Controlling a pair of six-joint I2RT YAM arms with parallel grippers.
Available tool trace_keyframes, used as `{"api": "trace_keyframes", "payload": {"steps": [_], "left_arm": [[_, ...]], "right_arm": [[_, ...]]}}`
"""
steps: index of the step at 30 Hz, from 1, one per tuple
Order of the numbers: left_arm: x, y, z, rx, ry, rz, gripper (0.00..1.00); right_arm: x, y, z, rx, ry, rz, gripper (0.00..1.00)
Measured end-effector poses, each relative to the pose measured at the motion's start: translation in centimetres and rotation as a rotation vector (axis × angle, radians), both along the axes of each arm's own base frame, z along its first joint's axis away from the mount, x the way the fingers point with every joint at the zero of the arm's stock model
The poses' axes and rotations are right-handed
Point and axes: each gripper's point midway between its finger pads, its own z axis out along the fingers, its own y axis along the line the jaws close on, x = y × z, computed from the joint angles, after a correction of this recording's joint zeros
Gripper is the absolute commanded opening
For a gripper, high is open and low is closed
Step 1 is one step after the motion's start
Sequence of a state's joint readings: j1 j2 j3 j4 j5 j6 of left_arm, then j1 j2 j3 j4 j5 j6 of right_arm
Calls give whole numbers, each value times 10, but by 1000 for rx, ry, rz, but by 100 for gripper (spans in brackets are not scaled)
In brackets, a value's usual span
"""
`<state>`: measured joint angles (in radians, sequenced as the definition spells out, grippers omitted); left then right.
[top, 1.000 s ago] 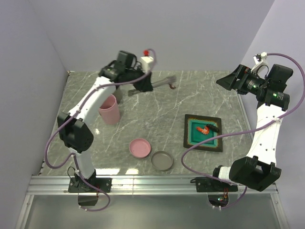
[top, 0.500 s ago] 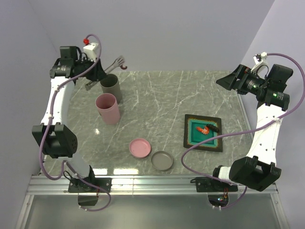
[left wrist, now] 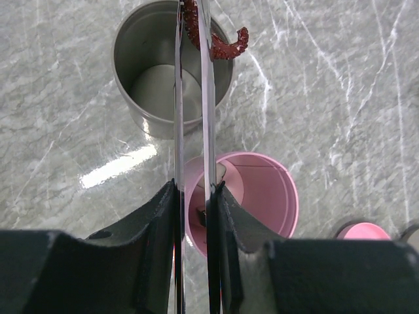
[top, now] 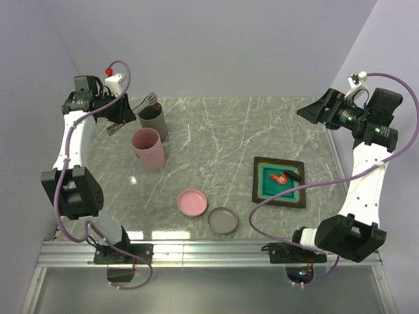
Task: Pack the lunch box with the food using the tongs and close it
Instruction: Place the food into the lunch box
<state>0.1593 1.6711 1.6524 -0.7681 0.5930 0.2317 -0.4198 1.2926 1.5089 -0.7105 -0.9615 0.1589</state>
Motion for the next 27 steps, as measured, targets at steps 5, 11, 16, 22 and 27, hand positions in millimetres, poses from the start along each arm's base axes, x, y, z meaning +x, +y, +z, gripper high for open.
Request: {"api": "trace_keyframes", "payload": {"steps": [5,11,16,22,27], "left_arm": [[0,4,-10,26,8,5,30],[0,12,-20,62,18,28,32],[-2,17,-16,88,2,40,41],[-3,19,-7,104,-29,42,50],[-4,18,-4,114,-43,27,58]], "right_arm": [[0,0,0,0,0,0,100],[0,0,0,0,0,1,100],[0,0,0,1,0,1,100],[0,0,0,1,0,1,100],[0,0,0,2,0,2,100]]}}
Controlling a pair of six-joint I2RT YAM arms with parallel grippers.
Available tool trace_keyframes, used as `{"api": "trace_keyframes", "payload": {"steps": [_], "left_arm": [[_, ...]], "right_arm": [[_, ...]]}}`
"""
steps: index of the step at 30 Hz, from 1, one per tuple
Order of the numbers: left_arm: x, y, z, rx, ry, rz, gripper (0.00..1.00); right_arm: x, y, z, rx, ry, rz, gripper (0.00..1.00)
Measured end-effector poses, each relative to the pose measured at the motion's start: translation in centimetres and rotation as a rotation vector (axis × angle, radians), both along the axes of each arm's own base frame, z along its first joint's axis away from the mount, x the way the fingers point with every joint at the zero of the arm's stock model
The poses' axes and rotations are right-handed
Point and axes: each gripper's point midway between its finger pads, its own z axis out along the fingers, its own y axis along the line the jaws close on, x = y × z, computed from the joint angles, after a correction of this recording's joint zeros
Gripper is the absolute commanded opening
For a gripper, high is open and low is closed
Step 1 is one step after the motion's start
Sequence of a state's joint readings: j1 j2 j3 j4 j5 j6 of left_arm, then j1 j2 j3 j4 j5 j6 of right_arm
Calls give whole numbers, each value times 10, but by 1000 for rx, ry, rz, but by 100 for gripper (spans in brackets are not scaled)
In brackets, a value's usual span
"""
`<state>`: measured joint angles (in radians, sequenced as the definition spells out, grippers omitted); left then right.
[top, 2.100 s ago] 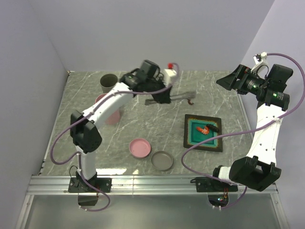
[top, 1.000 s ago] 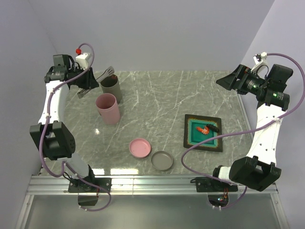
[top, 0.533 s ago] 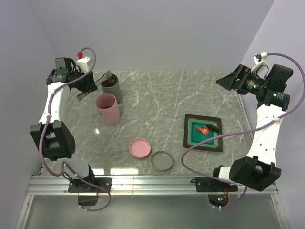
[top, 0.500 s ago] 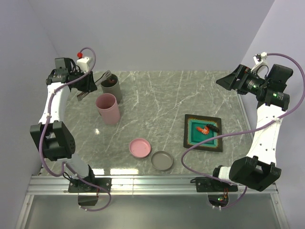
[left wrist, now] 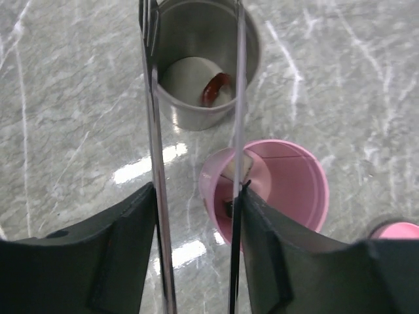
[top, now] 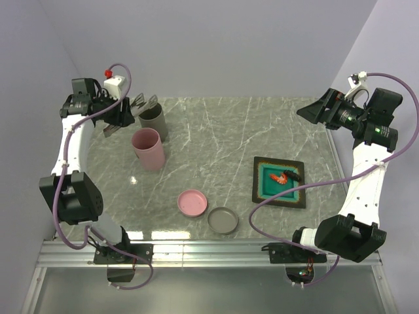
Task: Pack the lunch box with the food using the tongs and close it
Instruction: Place the food into the lunch box, then pick up the food using the clamp
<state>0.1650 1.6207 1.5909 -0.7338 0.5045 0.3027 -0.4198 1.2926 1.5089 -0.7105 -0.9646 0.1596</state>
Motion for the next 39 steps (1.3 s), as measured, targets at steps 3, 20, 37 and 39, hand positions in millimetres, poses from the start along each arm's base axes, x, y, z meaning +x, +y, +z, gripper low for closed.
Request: {"api": "trace_keyframes", "payload": {"steps": [3,20,37,39], "left_arm": [[-5,-9,10,-8,-11,-59,60],[-55,-230,34,13,-145,-694,69],[-106,-412,-59,-44,-24,-1050,68],[-108,-428,-65,-45,-27,-1075,68]], "right_arm": [[-1,1,1,6,1,4,100],[-2,2,2,9,-2,10,100],[-4,4,1,8,-1,19,100],[-4,4,1,8,-1,20,100]]}}
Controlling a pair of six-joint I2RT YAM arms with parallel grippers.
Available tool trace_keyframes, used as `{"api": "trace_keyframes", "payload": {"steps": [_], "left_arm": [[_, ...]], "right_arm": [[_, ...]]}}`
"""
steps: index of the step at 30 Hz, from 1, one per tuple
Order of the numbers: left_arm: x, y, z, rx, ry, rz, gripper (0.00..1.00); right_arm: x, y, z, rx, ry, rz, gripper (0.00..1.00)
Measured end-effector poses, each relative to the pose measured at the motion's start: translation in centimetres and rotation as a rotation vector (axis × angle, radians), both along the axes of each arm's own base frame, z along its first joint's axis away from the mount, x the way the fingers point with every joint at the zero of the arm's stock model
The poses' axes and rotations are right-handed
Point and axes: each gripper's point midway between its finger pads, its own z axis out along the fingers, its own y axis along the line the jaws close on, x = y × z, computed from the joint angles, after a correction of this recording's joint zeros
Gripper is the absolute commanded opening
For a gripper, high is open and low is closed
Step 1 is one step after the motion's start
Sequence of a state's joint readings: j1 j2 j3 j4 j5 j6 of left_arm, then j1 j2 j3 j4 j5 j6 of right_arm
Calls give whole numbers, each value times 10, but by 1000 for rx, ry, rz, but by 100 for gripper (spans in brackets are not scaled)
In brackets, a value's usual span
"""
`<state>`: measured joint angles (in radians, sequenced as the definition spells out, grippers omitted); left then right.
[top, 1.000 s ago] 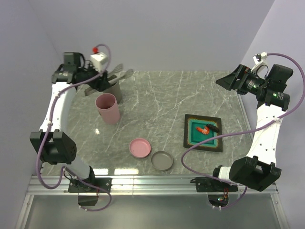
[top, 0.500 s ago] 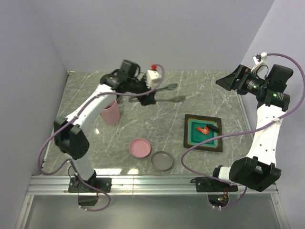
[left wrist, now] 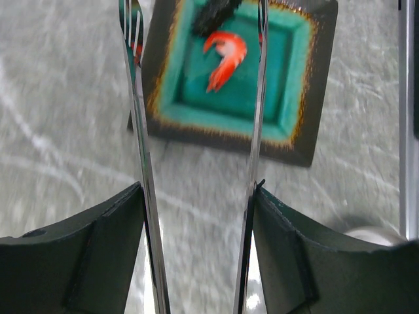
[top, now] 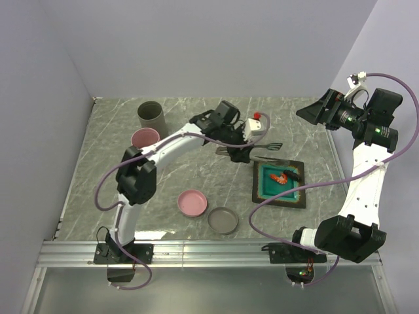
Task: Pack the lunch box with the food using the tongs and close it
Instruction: Pick up the food using the clamp
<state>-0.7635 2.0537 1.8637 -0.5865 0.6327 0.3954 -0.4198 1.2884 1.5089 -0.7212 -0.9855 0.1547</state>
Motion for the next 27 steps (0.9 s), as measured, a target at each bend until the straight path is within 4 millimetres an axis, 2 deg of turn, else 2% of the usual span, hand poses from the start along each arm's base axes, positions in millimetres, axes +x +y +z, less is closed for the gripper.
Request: {"api": "trace_keyframes", "payload": {"steps": [3,7,19,27], "left_arm": [[-1,-20,-8,-8,-10,-28,68],[-3,-36,-19,-7,-12,-51,68],[-20,-67,-54,30,-39,-109,67],[-21,-75,-72,48,-39,-116,67]], "right_arm": [[0,0,0,1,0,1,100],[0,0,1,2,-2,3,100],[0,1,1,5,-2,6,100],[0,1,1,6,-2,6,100]]}}
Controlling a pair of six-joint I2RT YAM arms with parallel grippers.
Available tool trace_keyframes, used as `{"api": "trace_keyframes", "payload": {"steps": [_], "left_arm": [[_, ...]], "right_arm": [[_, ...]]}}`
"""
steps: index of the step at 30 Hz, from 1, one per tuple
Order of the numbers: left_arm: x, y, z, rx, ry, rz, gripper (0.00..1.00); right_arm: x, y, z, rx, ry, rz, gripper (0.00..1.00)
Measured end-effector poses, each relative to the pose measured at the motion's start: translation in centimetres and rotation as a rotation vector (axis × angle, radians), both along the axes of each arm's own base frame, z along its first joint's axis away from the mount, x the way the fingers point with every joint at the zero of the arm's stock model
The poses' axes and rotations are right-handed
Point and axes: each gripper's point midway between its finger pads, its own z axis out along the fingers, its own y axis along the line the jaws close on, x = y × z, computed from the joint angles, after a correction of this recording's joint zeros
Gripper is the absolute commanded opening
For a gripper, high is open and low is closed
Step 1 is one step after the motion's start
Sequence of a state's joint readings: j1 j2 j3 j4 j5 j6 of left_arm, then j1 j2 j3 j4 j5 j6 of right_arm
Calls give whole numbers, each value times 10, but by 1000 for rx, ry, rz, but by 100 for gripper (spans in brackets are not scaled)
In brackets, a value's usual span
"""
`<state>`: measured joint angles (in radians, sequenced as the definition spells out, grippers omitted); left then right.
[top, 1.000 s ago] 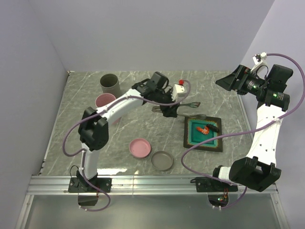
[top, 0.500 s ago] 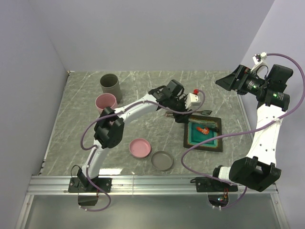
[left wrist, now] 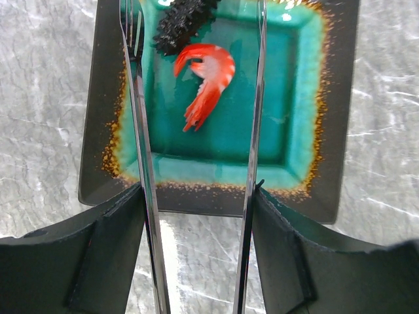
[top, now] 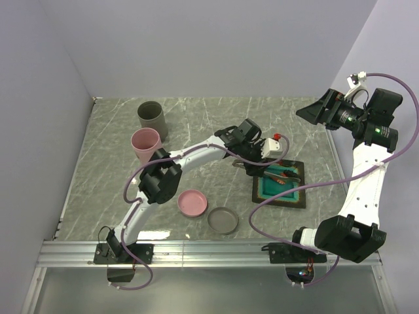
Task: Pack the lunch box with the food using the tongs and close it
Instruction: Pick up the food using the clamp
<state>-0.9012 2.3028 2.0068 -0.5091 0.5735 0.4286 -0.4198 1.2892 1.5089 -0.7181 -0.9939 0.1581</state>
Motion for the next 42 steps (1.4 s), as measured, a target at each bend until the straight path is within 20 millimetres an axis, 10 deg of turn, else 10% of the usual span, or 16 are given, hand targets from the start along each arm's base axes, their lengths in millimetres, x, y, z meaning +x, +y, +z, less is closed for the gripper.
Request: {"api": "trace_keyframes", "payload": {"steps": [42], "left_arm": [[17,3,-16,74,-103,75,38]], "right_arm": [[0,-2,-4,5,11,-5,100]]}}
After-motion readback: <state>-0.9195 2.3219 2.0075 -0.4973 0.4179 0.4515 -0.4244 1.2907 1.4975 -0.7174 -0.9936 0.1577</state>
